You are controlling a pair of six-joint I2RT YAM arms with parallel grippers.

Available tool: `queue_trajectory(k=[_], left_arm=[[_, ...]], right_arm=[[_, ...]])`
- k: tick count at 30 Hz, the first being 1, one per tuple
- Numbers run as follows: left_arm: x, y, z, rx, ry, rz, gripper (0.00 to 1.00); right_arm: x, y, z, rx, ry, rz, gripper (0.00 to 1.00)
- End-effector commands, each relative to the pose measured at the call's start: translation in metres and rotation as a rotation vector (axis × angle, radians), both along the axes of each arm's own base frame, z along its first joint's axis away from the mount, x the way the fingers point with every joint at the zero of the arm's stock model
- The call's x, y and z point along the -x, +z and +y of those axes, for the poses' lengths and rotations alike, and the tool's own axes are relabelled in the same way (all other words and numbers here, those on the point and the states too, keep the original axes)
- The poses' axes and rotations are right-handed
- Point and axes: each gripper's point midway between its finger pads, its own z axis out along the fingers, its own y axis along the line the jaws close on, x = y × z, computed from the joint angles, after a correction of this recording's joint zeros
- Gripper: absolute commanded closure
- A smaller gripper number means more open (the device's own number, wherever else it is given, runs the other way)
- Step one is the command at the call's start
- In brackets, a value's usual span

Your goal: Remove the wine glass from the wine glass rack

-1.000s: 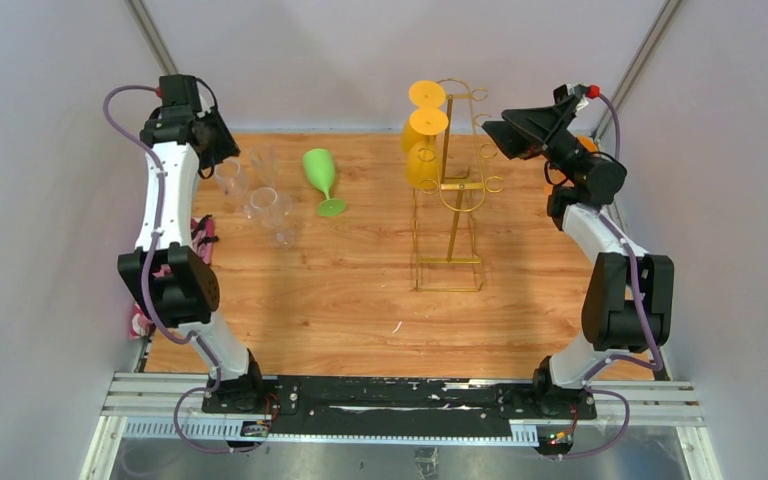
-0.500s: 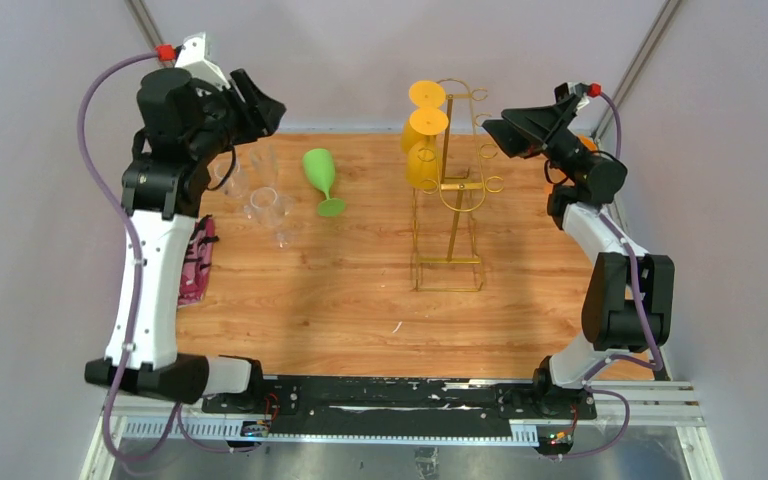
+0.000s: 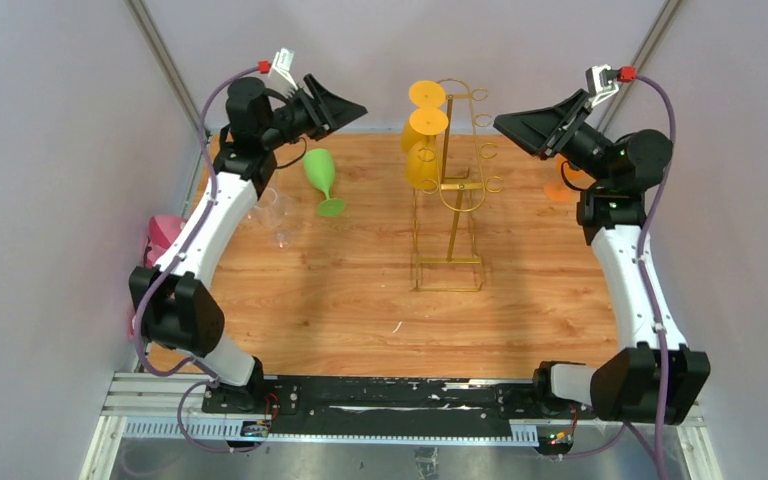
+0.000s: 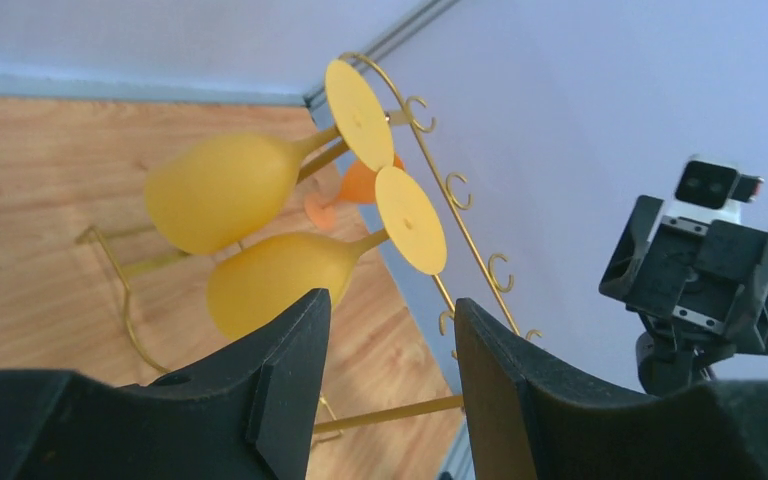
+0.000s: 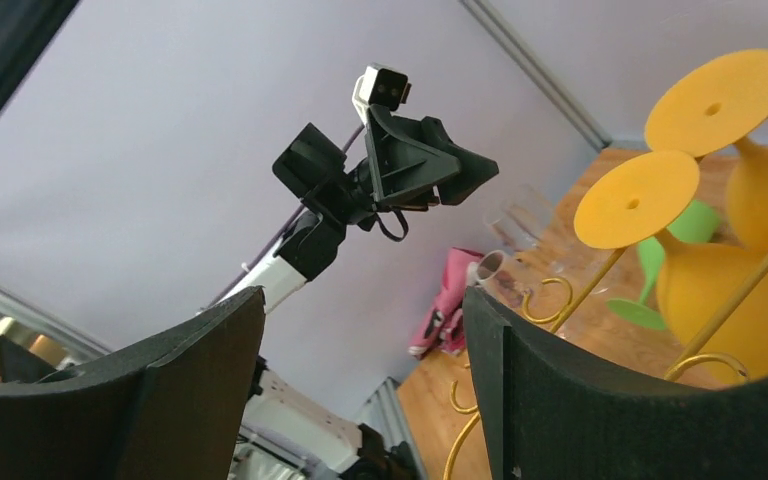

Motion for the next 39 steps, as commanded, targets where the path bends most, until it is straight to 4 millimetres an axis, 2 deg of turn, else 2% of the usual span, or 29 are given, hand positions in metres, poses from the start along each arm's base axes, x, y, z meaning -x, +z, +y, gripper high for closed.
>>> queue_trajectory(k=[1,4,9,14,16,18,22,26,35,39], left_arm=[[0.008,0.032,-0.019,0.087,-0.093,-0.055,0.46],[-0.002,0.022,-0.03,0.088,-0.102,-0.026,0.46],[-0.009,0.011,-0.063,0.105,-0.167,0.026,0.47],[-0.025,-0.02,-0.073,0.111,-0.167,0.117,0.7],[-0.028,-0.032,-0.075,0.106,-0.164,0.146,0.71],[-0.029,-0.039,-0.076,0.101,-0.164,0.157,0.68],[-0.031,-0.041,-0.082,0.1,-0.175,0.163,0.62],[-0.033,-0.04,-0.097,0.108,-0.214,0.167,0.59],[-0.032,-0.038,-0.111,0.113,-0.243,0.165,0.58],[-0.028,-0.033,-0.111,0.113,-0.245,0.152,0.63]], right_arm=[[-0.008,-0.027,-0.008,0.163,-0.1,0.031,0.23],[-0.01,-0.033,-0.009,0.173,-0.106,0.05,0.23],[-0.018,-0.045,-0.009,0.172,-0.096,0.089,0.23],[-0.02,-0.048,-0.011,0.172,-0.099,0.095,0.23],[-0.02,-0.048,-0.013,0.173,-0.102,0.095,0.23],[-0.02,-0.048,-0.015,0.172,-0.109,0.096,0.23],[-0.022,-0.051,-0.017,0.164,-0.111,0.1,0.23],[-0.023,-0.052,-0.018,0.157,-0.109,0.104,0.23],[-0.024,-0.052,-0.02,0.15,-0.111,0.104,0.23],[-0.025,-0.053,-0.021,0.143,-0.11,0.11,0.23]])
